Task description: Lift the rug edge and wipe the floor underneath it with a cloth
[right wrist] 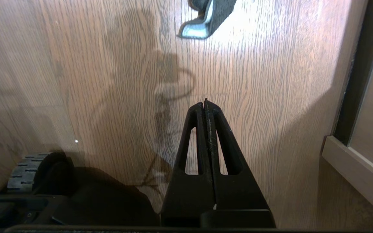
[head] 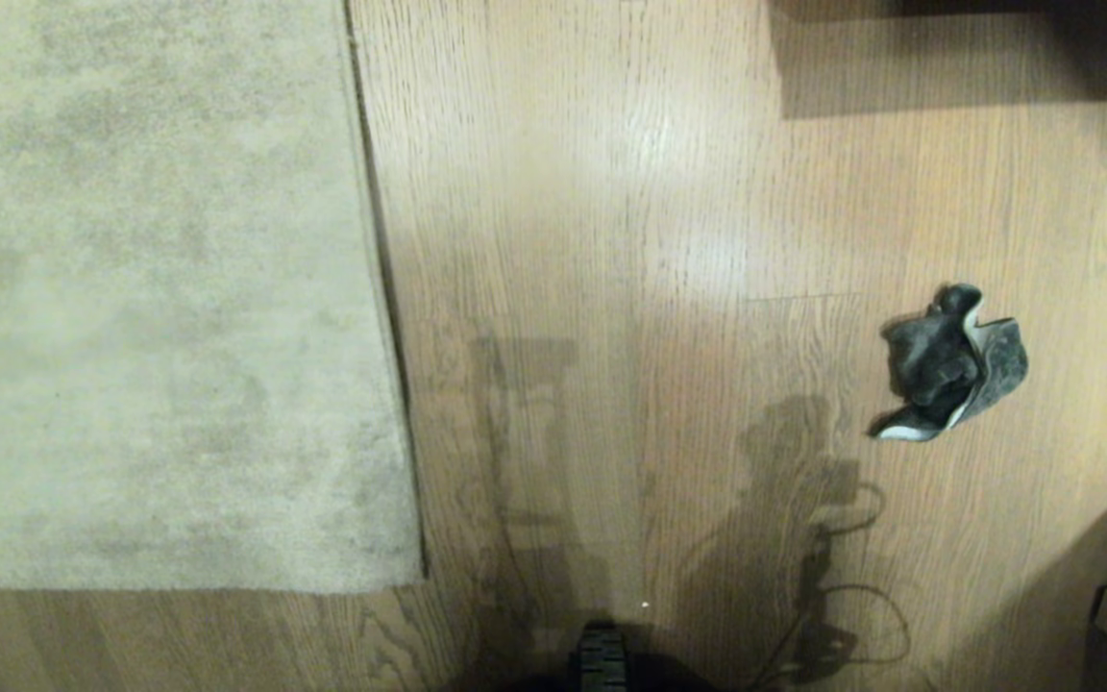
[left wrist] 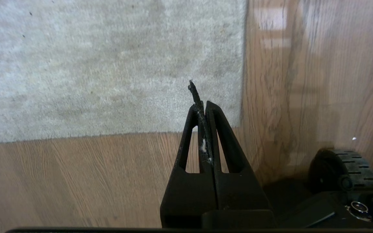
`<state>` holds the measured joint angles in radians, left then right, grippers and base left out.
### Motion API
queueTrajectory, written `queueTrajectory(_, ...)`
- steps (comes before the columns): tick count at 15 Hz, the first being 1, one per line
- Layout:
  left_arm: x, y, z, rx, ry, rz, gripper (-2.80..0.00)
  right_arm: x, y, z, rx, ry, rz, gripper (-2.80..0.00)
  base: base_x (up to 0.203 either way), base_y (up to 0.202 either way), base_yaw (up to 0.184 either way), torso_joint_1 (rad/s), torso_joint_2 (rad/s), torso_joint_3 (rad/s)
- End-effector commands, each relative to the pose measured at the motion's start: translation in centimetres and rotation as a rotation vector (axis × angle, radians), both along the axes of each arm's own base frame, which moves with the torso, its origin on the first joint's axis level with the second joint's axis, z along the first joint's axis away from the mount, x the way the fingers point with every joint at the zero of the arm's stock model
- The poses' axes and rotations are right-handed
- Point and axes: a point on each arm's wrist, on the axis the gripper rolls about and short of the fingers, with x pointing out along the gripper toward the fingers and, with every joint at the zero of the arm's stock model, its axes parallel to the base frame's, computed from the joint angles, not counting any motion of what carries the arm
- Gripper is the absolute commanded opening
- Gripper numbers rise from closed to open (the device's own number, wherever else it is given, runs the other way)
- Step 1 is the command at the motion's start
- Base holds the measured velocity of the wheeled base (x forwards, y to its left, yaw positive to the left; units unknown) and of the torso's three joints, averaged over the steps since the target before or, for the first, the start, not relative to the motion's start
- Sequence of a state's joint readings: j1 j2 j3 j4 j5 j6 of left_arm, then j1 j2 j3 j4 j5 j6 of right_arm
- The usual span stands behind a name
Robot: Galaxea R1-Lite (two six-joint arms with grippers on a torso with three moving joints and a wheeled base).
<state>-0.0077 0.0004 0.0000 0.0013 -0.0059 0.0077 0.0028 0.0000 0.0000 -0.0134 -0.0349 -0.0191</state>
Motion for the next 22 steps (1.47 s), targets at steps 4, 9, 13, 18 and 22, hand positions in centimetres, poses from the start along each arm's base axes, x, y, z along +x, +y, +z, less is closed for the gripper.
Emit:
queueTrajectory(4, 0.00, 0.01, 0.00, -0.002, 0.000, 0.006, -2.80, 0.01, 0.00, 0.01, -0.001, 0.001, 0.001, -2.80, 0.000, 0.000, 0.000, 0.000, 0.00, 0.168)
queueTrajectory(9, 0.00, 0.01, -0.02, 0.002, 0.001, 0.006, -2.80, 0.01, 0.00, 0.01, -0.001, 0.001, 0.000, -2.80, 0.000, 0.000, 0.000, 0.002, 0.00, 0.204)
queueTrajectory(13, 0.00, 0.01, -0.02, 0.002, 0.001, 0.006, -2.80, 0.01, 0.00, 0.01, -0.001, 0.001, 0.000, -2.80, 0.000, 0.000, 0.000, 0.001, 0.00, 0.206)
queueTrajectory(18, 0.00, 0.01, -0.02, 0.003, 0.001, 0.006, -2.80, 0.01, 0.00, 0.01, -0.001, 0.001, 0.000, -2.80, 0.000, 0.000, 0.000, 0.003, 0.00, 0.201)
queueTrajectory(22, 0.00, 0.01, -0.02, 0.005, 0.001, 0.006, -2.80, 0.01, 0.00, 0.01, -0.001, 0.001, 0.000, -2.80, 0.000, 0.000, 0.000, 0.000, 0.00, 0.200)
